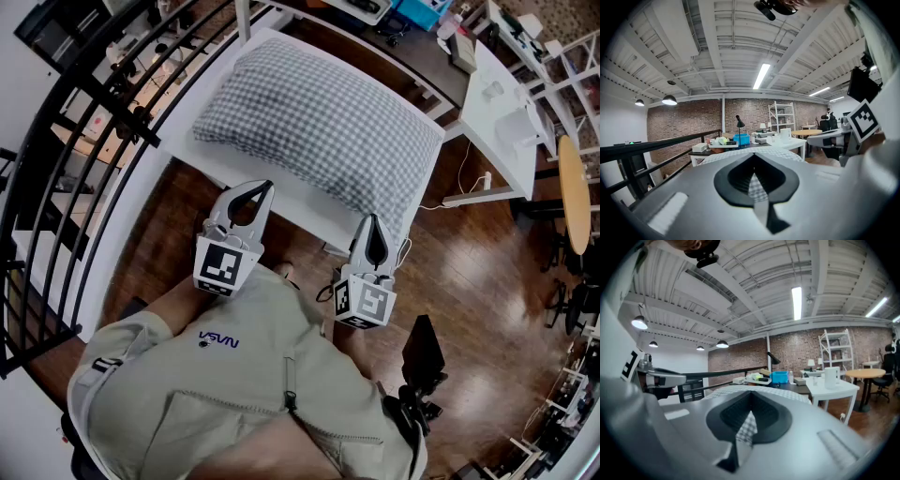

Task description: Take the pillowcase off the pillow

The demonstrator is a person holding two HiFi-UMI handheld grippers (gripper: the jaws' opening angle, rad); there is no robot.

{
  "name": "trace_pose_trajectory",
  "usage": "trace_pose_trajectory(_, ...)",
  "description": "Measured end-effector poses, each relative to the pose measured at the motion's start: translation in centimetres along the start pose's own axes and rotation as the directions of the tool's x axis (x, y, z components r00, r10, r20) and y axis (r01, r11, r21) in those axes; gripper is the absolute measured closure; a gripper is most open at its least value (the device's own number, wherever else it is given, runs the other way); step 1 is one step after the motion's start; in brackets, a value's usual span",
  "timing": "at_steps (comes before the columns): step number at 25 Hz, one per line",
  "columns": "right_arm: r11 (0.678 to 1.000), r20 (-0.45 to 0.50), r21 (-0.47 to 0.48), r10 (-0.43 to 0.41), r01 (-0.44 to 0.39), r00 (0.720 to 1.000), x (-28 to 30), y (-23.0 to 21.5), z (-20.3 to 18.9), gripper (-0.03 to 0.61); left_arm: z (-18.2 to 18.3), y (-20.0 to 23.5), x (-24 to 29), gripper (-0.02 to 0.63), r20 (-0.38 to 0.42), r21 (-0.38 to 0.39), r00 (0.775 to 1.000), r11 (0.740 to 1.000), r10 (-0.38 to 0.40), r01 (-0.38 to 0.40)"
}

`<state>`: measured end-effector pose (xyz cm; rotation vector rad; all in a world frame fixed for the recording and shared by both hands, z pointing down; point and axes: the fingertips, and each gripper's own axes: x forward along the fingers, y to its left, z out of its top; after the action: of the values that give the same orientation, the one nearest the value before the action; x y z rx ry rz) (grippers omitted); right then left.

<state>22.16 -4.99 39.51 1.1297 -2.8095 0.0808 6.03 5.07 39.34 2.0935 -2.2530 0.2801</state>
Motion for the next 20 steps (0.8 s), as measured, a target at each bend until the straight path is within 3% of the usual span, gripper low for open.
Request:
trace_pose_trajectory(7,0.997,-0.046,-0.065,0.048,-0.051,0.998,6.8,5.2,0.7,0.575,-1.3,6.7,2.9,0.609,0.025,-0.042,1.000,0.999,-0.014,0.015)
trace_pose_trajectory(14,0.974,-0.144,-0.148,0.152,-0.174,0.978,15.8,14.3,1.2,0.575,-1.5,17.6,5.2,0.609,0.052,-0.066,0.999,0.998,0.017,-0.013)
trace_pose_trajectory(17,0.946,-0.179,-0.172,0.243,-0.273,0.953,19.4,19.7,0.9,0.570,-2.3,22.2,4.9,0.609,0.033,-0.069,0.999,0.997,0.043,-0.041)
trace_pose_trajectory(20,0.906,-0.248,-0.181,0.334,-0.382,0.909,22.2,25.0,-0.9,0.498,-3.8,25.5,4.0,0.609,-0.008,-0.073,0.997,0.995,0.072,-0.072)
